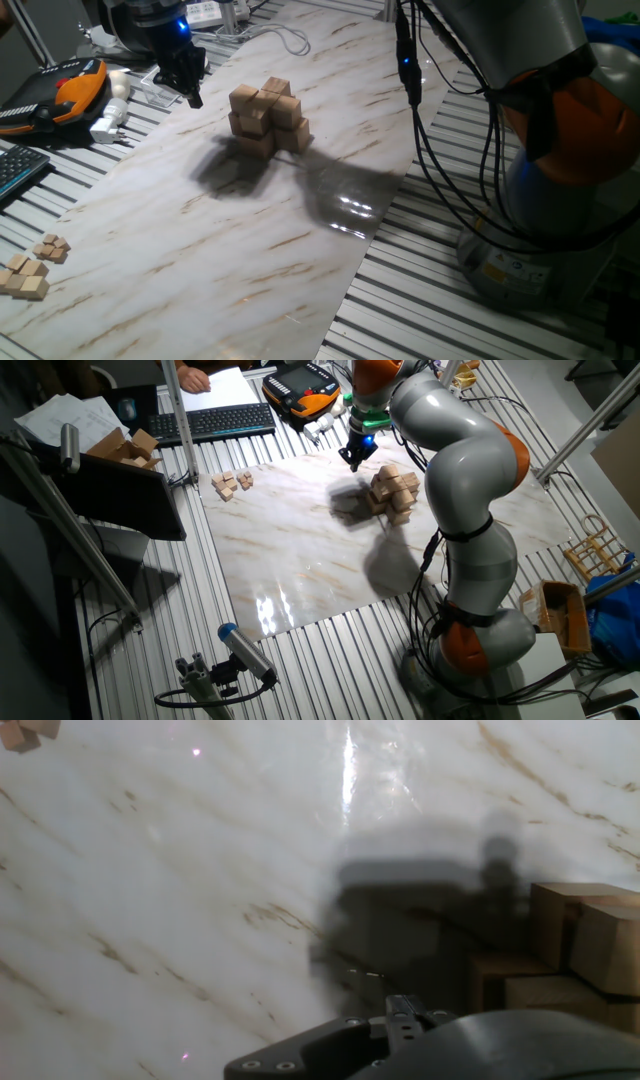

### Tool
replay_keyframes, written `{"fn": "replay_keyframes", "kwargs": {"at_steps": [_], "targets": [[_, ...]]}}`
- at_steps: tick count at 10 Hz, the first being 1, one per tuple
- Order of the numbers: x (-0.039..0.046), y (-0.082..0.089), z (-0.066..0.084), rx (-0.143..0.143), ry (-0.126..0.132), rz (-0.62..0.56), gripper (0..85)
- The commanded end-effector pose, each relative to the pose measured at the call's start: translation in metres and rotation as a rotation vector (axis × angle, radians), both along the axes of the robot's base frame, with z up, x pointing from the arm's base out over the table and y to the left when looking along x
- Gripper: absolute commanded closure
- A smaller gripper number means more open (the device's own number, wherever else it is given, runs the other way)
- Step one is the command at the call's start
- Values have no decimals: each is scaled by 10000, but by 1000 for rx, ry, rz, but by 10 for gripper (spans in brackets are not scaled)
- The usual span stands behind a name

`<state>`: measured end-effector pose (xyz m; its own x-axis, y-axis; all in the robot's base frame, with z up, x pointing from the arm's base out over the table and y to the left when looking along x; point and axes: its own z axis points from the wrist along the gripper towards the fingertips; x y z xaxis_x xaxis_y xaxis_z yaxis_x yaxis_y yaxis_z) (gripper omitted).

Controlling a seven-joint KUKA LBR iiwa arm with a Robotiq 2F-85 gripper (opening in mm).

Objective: Stack the blocks into a cross shape

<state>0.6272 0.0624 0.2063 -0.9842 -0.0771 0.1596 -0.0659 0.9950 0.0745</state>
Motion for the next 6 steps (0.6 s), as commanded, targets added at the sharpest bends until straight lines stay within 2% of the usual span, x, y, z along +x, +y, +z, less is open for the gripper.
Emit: {"fn": "replay_keyframes", "kwargs": {"at_steps": [1, 6], "targets": [[-1, 0, 1, 0, 0, 0, 850], [2, -4, 2, -3, -8, 1, 850]]}}
